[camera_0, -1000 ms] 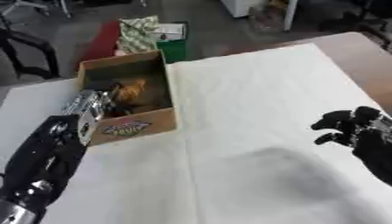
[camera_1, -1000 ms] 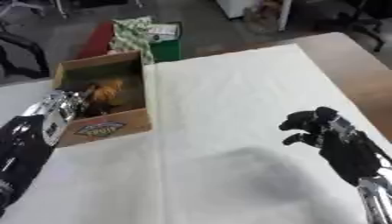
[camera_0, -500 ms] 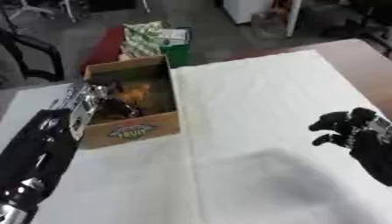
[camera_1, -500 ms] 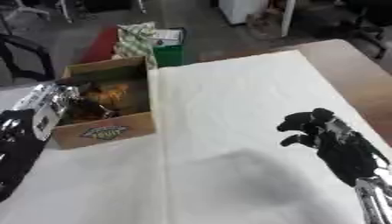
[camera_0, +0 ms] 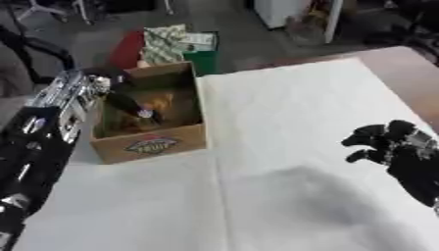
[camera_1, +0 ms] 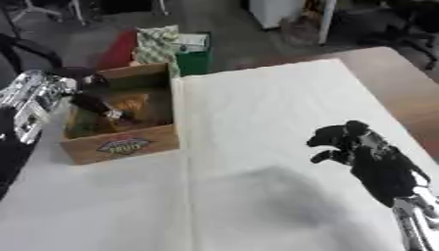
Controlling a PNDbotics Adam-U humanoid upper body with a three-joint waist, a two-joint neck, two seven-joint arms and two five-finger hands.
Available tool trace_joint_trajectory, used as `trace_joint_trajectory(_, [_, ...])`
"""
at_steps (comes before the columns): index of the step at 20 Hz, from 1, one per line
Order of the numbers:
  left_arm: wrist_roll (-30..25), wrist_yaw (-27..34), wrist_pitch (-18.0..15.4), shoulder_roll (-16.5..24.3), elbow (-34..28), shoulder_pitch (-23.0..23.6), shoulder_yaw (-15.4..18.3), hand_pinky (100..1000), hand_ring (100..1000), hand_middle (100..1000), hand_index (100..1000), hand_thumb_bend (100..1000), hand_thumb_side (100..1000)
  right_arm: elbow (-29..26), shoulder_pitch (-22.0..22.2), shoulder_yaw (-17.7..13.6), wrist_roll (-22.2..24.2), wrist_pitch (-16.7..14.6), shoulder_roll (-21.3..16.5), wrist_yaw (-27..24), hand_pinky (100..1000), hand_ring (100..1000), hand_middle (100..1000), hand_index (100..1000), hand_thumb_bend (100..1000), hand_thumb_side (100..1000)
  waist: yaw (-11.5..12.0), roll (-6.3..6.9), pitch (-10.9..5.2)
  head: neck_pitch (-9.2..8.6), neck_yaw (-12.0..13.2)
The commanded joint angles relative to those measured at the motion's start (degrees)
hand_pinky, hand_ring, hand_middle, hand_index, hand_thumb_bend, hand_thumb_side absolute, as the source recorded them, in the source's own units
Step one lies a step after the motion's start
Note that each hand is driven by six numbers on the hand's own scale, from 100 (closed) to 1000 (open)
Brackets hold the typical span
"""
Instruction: Pick up objects on the table and place them in the box.
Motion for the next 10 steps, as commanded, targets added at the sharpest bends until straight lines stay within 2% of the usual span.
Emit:
trace_joint_trajectory(1, [-0.34, 1.77, -1.33, 3.36, -5.31, -0.15, -0.1, 858, 886, 886, 910, 722, 644, -0.59, -0.26, -0.5, -0.03, -0.1, -0.67, 0.15, 650, 787, 670, 764, 100, 969, 0.65, -0.49, -1.31, 0.57, -0.34])
trace_joint_trajectory(6, [2.2, 5.91, -3.72, 6.94, -12.41, 2.87, 0.25, 842, 871, 872, 900, 649, 573, -0.61, 0.2, -0.72, -0.18, -0.07, -0.73, 0.08, 650, 786, 670, 764, 100, 970, 2.39, -0.62, -1.62, 1.26, -0.53])
trace_joint_trajectory(10, [5.41, 9.37, -5.53, 8.92, -18.06, 7.19, 2.25, 818, 849, 853, 886, 564, 538, -0.67, 0.4, -0.76, -0.17, -0.09, -0.75, -0.02, 650, 786, 670, 764, 100, 962, 4.06, -0.98, -1.9, 2.07, -0.46])
